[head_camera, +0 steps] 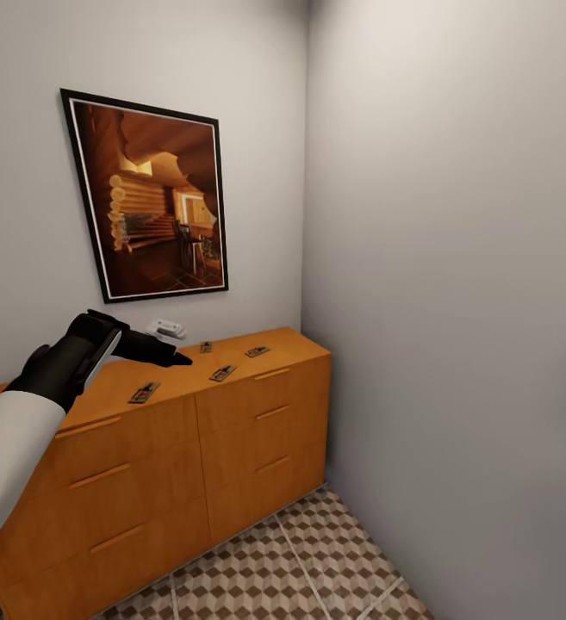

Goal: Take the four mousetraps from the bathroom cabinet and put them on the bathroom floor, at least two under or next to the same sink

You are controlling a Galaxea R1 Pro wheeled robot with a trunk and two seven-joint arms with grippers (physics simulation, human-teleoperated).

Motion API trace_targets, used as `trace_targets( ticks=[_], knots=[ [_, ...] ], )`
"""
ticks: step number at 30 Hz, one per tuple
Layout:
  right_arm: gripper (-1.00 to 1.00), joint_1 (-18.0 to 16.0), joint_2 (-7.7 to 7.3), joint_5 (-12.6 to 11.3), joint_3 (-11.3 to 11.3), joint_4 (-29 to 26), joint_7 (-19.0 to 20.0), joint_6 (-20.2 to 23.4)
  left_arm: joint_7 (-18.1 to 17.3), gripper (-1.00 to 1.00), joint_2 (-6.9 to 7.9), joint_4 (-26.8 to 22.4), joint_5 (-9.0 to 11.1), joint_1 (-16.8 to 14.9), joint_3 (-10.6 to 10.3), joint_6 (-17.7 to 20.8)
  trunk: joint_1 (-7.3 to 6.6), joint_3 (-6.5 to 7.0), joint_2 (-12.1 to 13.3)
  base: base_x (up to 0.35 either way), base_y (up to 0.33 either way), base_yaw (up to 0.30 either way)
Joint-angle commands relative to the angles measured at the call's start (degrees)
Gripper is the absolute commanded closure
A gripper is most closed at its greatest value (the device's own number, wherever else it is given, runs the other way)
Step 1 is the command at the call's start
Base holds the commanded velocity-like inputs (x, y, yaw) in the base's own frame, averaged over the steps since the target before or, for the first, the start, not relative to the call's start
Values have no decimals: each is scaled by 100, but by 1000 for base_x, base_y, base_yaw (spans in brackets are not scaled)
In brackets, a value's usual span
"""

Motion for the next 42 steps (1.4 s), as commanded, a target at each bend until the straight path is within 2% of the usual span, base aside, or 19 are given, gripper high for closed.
trace_targets(
  ticks=[1, 16, 35, 42],
  knots=[
    [-100, -4, 1, -4, 2, 4, -2, -19, -30, -100, 4, -4, -23, -6, -13, 16, 0, -15, -4, 0, 0, 0],
    [-100, -4, 1, -3, 2, 4, -8, -16, -30, -100, 3, 0, -23, -6, -13, 16, 0, -147, -4, 37, 0, 0],
    [-100, -4, 1, 1, 2, 4, -10, -17, -30, -100, -1, 9, -23, -6, -13, 16, 0, -177, -4, 278, 0, 0],
    [-100, -4, 1, -1, 2, 4, -10, -14, -30, -100, 0, 81, -23, -6, -13, 12, 0, -177, -4, 111, 0, 0]
  ],
)
